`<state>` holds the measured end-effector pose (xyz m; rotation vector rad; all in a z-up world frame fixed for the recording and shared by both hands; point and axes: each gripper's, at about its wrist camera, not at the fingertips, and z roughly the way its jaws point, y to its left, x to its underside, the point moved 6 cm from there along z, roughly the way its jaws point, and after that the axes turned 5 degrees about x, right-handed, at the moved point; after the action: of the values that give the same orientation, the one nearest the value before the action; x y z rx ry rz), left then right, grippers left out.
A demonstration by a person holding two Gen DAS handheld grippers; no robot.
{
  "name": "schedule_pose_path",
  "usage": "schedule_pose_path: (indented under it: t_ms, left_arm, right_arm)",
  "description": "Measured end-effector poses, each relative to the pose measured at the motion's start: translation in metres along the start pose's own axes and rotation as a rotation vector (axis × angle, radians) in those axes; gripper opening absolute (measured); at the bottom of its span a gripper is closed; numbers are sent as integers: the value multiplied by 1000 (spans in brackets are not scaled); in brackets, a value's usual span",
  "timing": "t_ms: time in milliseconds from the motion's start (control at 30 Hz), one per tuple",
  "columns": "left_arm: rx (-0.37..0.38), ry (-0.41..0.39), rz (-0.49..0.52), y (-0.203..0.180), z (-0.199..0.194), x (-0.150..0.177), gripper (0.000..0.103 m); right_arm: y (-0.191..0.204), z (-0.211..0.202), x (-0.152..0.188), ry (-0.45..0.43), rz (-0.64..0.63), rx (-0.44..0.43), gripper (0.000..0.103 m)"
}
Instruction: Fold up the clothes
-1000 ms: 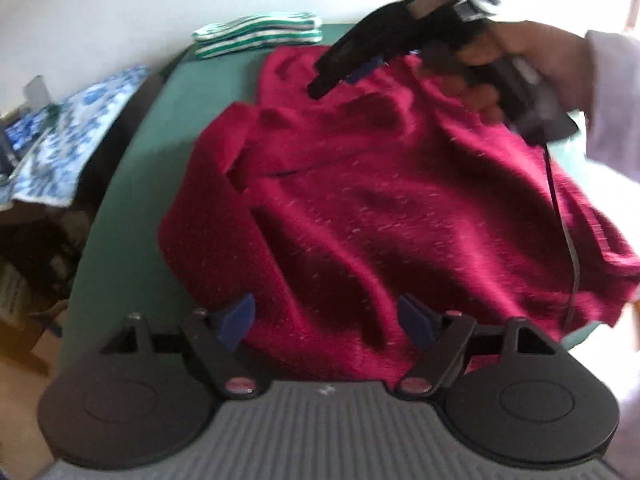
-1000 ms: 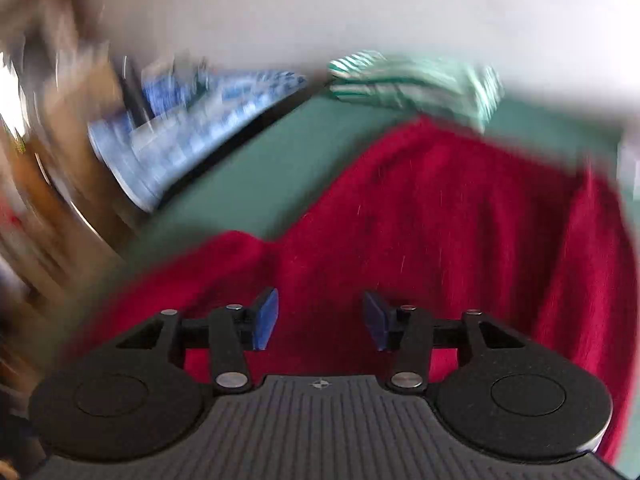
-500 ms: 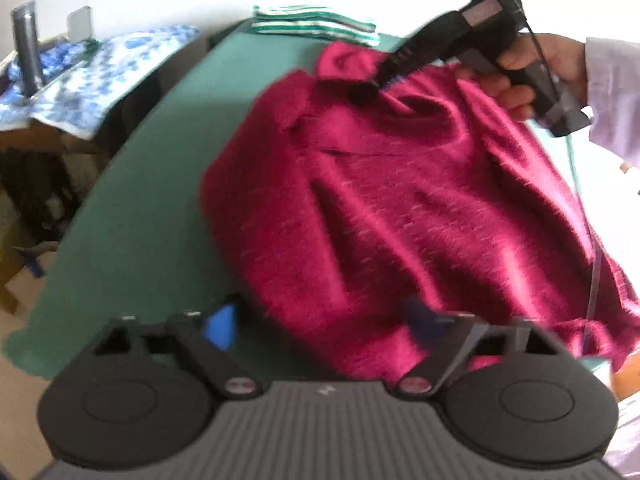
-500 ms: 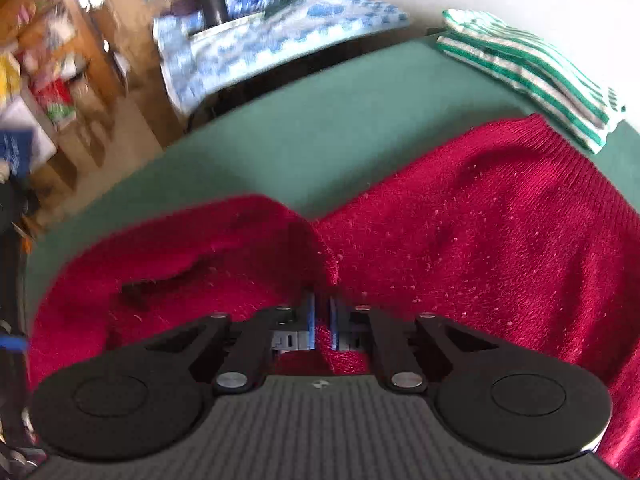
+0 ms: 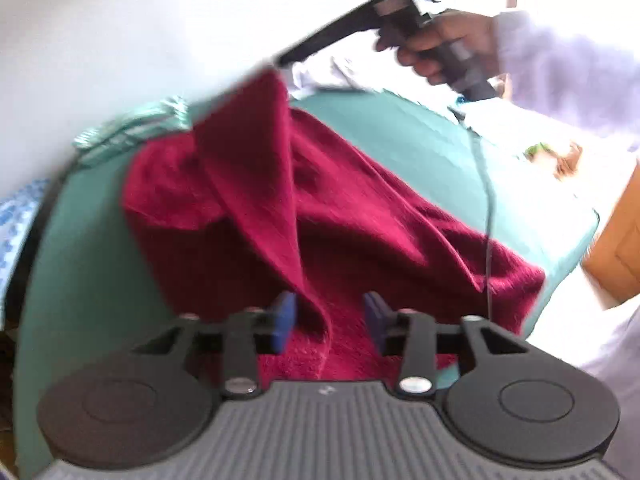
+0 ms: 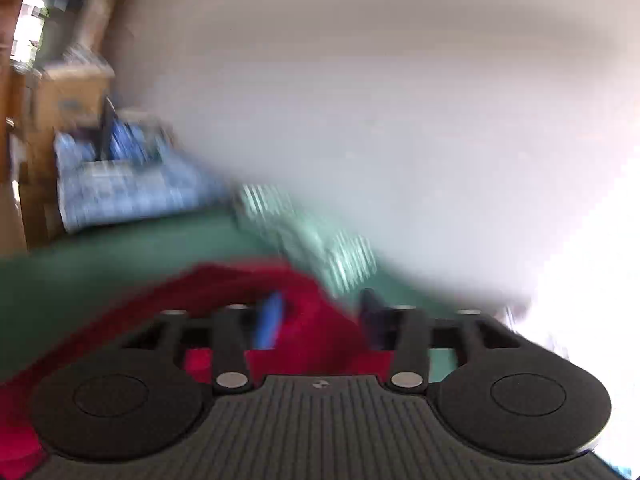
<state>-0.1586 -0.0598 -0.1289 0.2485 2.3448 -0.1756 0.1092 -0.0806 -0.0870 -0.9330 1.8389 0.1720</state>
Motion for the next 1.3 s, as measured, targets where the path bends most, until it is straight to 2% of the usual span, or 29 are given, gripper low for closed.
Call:
schedule_pose_path:
  t_ms: [100,133,233,300,333,400,467,567,600,633,667,733,767,867,900,933,967,1033,1133,1167,1200,1267,1300]
  left_arm:
    - [36,52,-54,0,13,3,49]
    - [46,62,-75,2,17,3,50]
    - [25,101,-85,1,28,4,55]
    - [6,133,-91,1,38,5,60]
    - [-2,151,-97,0,44,5,60]
    - [-30,163,-86,-3,51,2,60]
    - [-40,165,-89,-5,54,-1,60]
    - [-70,166,-107,-8,58,-2,59]
    - [-84,165,-105,-9,58,-1,59]
    - [-98,163,-101,-10,58,0,59]
    - [-108,162,-97,-11,57,1,59]
    - [-119,160,-94,-12,55,3,59]
    - [-120,161,-96,-12,55,3,59]
    - [-97,155,-87,-12,55,-2,59]
    - [-89,152,-83,-11,55,-4,60]
    - [-80,150,-79,-11,56,-6,60]
    - [-71,148,-75,-11,56,-8,62]
    - [-52,159,-49,-15,60,-10,62]
    - [-24,184,0,-22,67,-12,63]
    - [-14,193,16,-24,69,-13,63]
    - [-9,201,29,-26,71,-13,63]
    - [-11,212,44,-27,72,-13,63]
    - [-16,214,47,-26,72,-13,64]
  right_arm:
    - [-38,-8,53,165,128,72,53]
    - [-44,-11,63,188,191,53,51]
    - [-44,-14,72,184,362,-33,50]
    - [-21,-9,58,160,407,-128,50]
    - [-7,-3,47,148,403,-178,50]
    - [29,20,21,151,336,-210,50]
    - [66,51,1,171,215,-195,52]
    - [111,99,-4,246,22,-127,53]
    - [119,118,-1,286,-39,-70,48]
    - [123,135,4,326,-81,-12,30]
    - [121,146,8,352,-79,20,20]
    - [104,145,4,358,37,-4,11]
    - [92,136,-3,334,132,-56,10]
    - [43,91,-22,153,460,-286,11]
    - [24,76,-24,88,555,-340,11]
    - [3,62,-19,53,626,-355,11]
    - [-16,52,-8,53,677,-334,12]
    - [-47,42,25,115,710,-236,15]
    - [-73,40,88,303,749,-101,31]
    - [-77,35,99,328,751,-52,31]
    - [-82,29,109,338,749,-2,31]
    - [-79,19,106,299,689,53,32]
    - [-76,15,103,276,655,77,40]
